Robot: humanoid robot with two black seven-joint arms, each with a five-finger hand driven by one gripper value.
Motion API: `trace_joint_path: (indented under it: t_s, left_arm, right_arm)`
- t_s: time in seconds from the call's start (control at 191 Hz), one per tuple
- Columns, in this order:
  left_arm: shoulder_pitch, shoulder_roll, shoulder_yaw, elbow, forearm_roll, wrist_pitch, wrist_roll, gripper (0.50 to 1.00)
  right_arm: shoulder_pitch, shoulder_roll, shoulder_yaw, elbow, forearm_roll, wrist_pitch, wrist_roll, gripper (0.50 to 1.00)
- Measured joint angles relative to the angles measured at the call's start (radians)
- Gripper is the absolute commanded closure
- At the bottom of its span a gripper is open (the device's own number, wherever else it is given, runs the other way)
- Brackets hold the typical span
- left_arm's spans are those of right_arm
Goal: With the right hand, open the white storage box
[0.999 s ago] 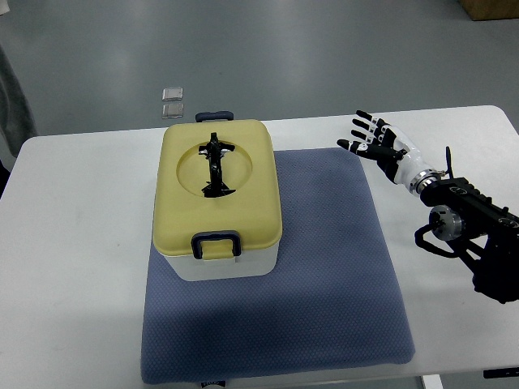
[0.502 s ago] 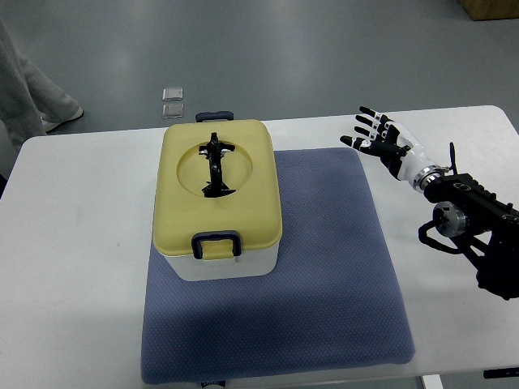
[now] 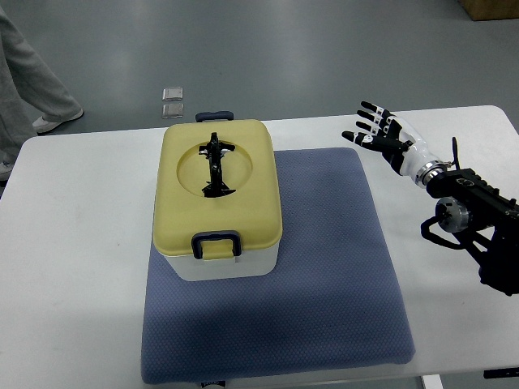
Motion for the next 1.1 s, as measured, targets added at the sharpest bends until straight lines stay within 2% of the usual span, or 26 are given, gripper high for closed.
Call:
trace_joint_path:
  t_s: [0.329, 0.57, 0.842, 1.098]
  left_arm:
    - [0.000, 0.000, -0.001, -0.002, 0.001, 0.000, 0.000, 0.500]
    - [0.000, 0.000, -0.001, 0.000, 0.001, 0.000, -0.001, 0.500]
    - [0.000, 0.000, -0.001, 0.000, 0.001, 0.000, -0.001, 0.500]
    - [0.000, 0.000, -0.001, 0.000, 0.000, 0.000, -0.001, 0.500]
  right_arm:
    - [0.070, -0.034, -0.008, 0.003, -0.047, 0.014, 0.000, 0.581]
    - [0.170, -0.080, -0.030, 0.017, -0.190, 0.089, 0.004, 0.579]
    - [0.324, -0.129, -0.055, 0.095, -0.359, 0.183, 0.016, 0.581]
    - [0.411, -0.130, -0.055, 0.118, -0.396, 0.218, 0.015, 0.581]
